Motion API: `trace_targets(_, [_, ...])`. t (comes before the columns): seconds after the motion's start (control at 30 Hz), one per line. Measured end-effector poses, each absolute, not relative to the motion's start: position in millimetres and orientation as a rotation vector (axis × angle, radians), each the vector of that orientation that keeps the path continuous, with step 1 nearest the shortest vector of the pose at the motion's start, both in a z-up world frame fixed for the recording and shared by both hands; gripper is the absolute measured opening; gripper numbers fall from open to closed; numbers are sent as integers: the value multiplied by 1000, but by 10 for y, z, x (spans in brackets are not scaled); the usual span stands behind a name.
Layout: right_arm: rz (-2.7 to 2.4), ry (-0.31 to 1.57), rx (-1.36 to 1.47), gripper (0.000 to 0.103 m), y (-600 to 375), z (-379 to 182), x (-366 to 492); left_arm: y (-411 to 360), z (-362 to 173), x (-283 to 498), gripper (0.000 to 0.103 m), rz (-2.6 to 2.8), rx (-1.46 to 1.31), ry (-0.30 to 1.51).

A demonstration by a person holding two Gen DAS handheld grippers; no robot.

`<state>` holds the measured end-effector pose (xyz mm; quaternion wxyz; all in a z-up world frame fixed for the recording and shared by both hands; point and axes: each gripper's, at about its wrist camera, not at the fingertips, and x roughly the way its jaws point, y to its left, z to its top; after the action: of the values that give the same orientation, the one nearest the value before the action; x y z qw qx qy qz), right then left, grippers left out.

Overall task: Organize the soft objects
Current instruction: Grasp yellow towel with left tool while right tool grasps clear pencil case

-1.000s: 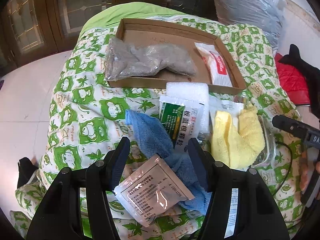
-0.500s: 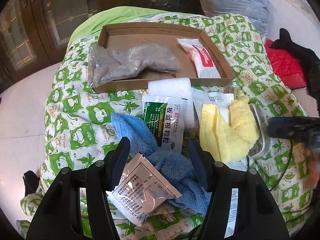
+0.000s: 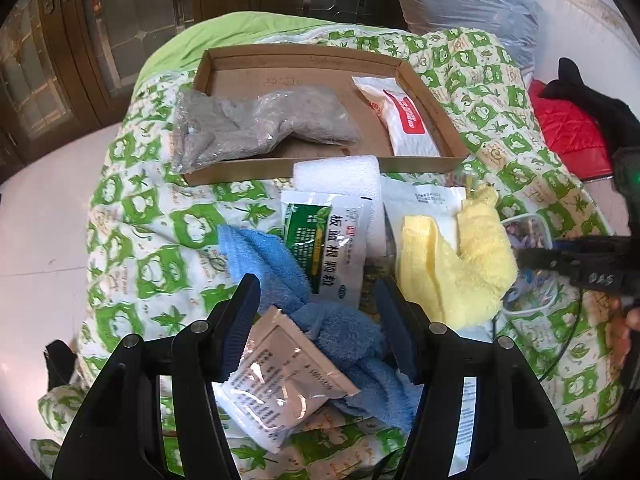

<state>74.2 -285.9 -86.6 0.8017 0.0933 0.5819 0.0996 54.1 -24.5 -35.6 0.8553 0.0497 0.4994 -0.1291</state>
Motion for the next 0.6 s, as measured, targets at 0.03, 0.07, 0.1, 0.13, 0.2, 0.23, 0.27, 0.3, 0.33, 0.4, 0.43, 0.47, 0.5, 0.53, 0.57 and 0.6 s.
trace_targets(0.03, [218, 1246, 192, 31, -2836, -887, 751, -269, -360, 545, 60, -283, 95, 1055])
trace_targets(0.07, [223, 1243, 185, 31, -2803, -899, 755, -308, -362, 546, 60, -292, 95, 1056])
trace_targets(0.1, [232, 1242, 174, 31, -2758, -914, 762, -370, -361, 530, 60, -305, 110, 1055])
trace_targets(0.13, [249, 1244, 167, 31, -2699, -937, 771, -433, -359, 508, 60, -314, 129, 1051])
trace_targets(0.2, [282, 1247, 168, 31, -2614, -979, 762, -618, -350, 436, 60, -363, 185, 1040])
trace_targets(0.23, [285, 1244, 161, 28, -2587, -1000, 752, -707, -350, 395, 60, -390, 212, 1036])
trace_targets(0.27, [283, 1236, 155, 28, -2581, -1004, 745, -816, -347, 342, 60, -427, 250, 1029])
trace_targets(0.3, [284, 1230, 158, 27, -2587, -1001, 740, -955, -351, 279, 60, -474, 305, 1022])
trace_targets(0.33, [286, 1228, 169, 27, -2602, -998, 742, -1079, -361, 223, 60, -506, 362, 1014])
trace_targets(0.4, [290, 1230, 180, 26, -2624, -1005, 748, -1260, -405, 153, 61, -542, 458, 1002])
trace_targets(0.43, [290, 1230, 181, 26, -2627, -998, 752, -1355, -441, 135, 61, -555, 507, 998])
trace_targets(0.47, [290, 1230, 182, 26, -2623, -994, 751, -1420, -488, 139, 61, -560, 543, 1003])
trace_targets(0.5, [291, 1230, 184, 26, -2630, -990, 741, -1481, -554, 167, 61, -562, 572, 1018])
trace_targets(0.53, [292, 1230, 188, 26, -2637, -990, 743, -1510, -624, 207, 61, -566, 582, 1038])
trace_targets(0.57, [292, 1230, 192, 27, -2654, -990, 741, -1526, -682, 246, 61, -567, 583, 1057])
trace_targets(0.6, [294, 1231, 199, 27, -2669, -992, 741, -1531, -751, 292, 61, -567, 580, 1084])
